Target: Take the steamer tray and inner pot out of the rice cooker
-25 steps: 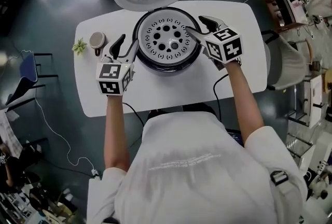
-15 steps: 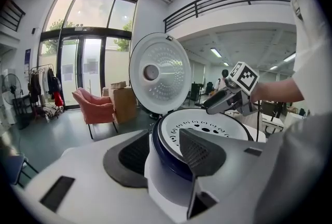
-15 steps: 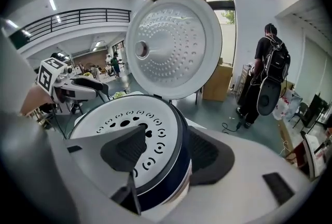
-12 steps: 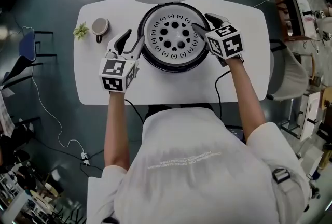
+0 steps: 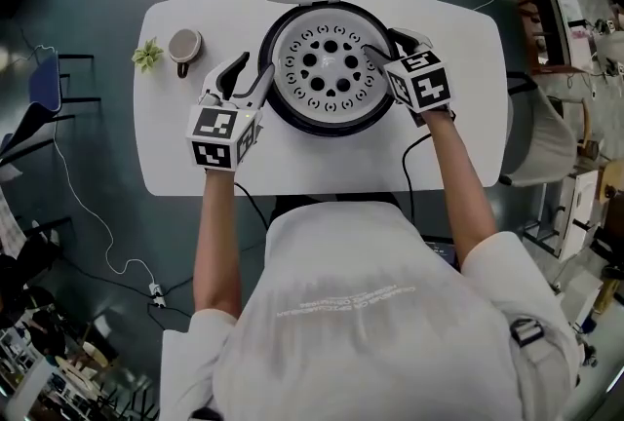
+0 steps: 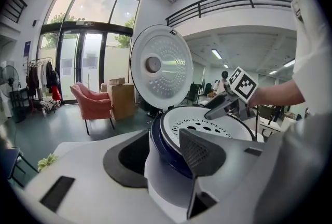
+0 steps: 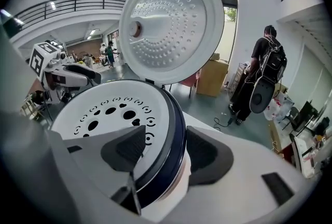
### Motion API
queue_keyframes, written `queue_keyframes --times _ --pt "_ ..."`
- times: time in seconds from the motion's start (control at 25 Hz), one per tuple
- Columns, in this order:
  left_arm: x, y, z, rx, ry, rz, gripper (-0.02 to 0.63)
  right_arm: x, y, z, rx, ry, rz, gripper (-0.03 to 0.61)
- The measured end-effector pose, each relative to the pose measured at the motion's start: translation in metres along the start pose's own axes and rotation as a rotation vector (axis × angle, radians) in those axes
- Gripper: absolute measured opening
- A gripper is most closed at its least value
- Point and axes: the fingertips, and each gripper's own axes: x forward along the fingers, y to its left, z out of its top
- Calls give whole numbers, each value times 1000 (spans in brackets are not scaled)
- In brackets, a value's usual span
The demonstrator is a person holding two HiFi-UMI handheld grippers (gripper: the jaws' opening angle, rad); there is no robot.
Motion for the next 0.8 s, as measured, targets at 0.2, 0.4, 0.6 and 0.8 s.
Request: queue_keyframes --times 0.2,0.4,0.6,0.8 --pt "5 1 0 0 4 -9 196 2 -2 1 17 -6 6 252" --pt "1 6 4 8 3 -8 196 -3 -1 5 19 15 22 226" --pt "1 5 4 11 2 -11 196 -10 -2 7 15 19 34 219" --pt "-2 4 5 13 -3 -14 196 -16 -1 10 20 20 48 210"
